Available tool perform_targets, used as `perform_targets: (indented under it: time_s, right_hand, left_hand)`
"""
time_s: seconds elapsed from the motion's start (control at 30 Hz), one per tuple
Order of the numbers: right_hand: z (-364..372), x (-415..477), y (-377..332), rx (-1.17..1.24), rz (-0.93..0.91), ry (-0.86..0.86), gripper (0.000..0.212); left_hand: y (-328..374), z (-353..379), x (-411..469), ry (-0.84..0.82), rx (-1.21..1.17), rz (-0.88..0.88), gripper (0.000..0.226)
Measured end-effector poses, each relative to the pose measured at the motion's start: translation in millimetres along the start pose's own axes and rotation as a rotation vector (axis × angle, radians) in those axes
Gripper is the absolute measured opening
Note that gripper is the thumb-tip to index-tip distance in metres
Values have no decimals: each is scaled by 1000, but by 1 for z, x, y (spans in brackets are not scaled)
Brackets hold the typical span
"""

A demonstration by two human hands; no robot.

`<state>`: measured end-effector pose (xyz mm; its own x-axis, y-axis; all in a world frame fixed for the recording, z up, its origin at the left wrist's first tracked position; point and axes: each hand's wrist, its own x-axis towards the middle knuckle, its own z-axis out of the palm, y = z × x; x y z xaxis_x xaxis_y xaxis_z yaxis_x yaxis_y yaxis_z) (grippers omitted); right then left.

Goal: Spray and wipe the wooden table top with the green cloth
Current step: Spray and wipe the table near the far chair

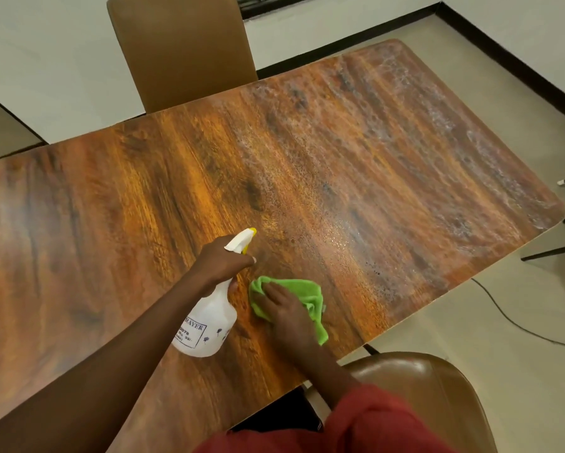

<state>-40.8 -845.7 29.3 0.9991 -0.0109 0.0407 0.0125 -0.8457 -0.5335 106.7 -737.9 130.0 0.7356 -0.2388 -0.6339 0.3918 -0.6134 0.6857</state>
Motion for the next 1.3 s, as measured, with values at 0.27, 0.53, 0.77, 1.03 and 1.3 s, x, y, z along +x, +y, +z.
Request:
perform_targets:
  time_s: [0.27,0.53,0.77,1.03,1.3]
  right_hand:
    - [-54,0,69,-21,396,157,48]
    - [-30,67,45,29,368,169,54]
    - [-11,28,15,21,163,35,55]
    - [-49,39,73,44,602,268,52]
    - [-51,19,62,-24,330,102,55]
  left_hand:
    - [1,-12,17,-26,-49,-16,41]
    - [1,-7,21,-50,-28,-32,42]
    - [13,-20,31,4,-52,6,42]
    - [8,-9,33,-14,-57,-36,35]
    - [19,0,33,-50,-63,-28,50]
